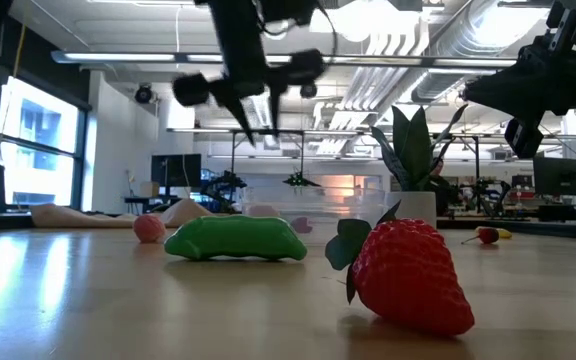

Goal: Pick and placing Produce into tupperware
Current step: Put the pink peach into the transparent bin

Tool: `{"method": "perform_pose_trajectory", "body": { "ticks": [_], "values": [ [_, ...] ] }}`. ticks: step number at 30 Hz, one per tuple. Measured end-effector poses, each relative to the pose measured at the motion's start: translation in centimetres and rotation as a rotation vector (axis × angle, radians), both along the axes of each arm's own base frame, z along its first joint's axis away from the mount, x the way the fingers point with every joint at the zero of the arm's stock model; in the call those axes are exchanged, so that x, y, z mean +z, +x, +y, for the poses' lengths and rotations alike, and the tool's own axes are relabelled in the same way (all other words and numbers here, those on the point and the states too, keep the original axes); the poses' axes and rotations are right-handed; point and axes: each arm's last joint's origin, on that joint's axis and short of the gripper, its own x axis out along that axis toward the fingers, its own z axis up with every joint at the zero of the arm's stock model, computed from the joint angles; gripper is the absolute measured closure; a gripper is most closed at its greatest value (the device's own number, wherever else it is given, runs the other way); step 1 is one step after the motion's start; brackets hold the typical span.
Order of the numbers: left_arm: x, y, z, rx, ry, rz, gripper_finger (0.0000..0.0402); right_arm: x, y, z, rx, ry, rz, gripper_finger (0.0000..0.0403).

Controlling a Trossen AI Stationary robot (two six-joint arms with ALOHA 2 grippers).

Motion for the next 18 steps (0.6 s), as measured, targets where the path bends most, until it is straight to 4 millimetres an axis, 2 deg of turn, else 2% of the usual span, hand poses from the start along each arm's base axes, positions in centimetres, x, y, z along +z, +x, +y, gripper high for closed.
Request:
{"method": "perform_pose_trajectory", "body": {
  "ticks": [5, 9, 11, 14, 18],
  "values": [
    [3.5, -4.3, -1.0, 0.203, -0.075, 0.108, 0.0293, 0.0, 0.0, 0.0, 0.0, 0.0, 0.0, 0.0366],
    [4.6, -6.5, -1.6, 0.441, -0.198, 0.197, 0.0295, 0.0, 0.0, 0.0, 0.0, 0.0, 0.0, 0.0366],
    [4.6, -6.8, -2.0, 0.584, -0.289, 0.229, 0.0295, 0.0, 0.0, 0.0, 0.0, 0.0, -0.001, 0.0366],
    [3.8, -6.1, -2.7, 0.763, -0.376, 0.266, 0.0295, 0.0, 0.0, 0.0, 0.0, 0.0, -0.001, 0.0366],
    [2.0, -4.8, -3.6, 0.841, -0.285, 0.295, 0.0295, 0.0, 0.0, 0.0, 0.0, 0.0, -0.001, 0.0366]
  ]
}}
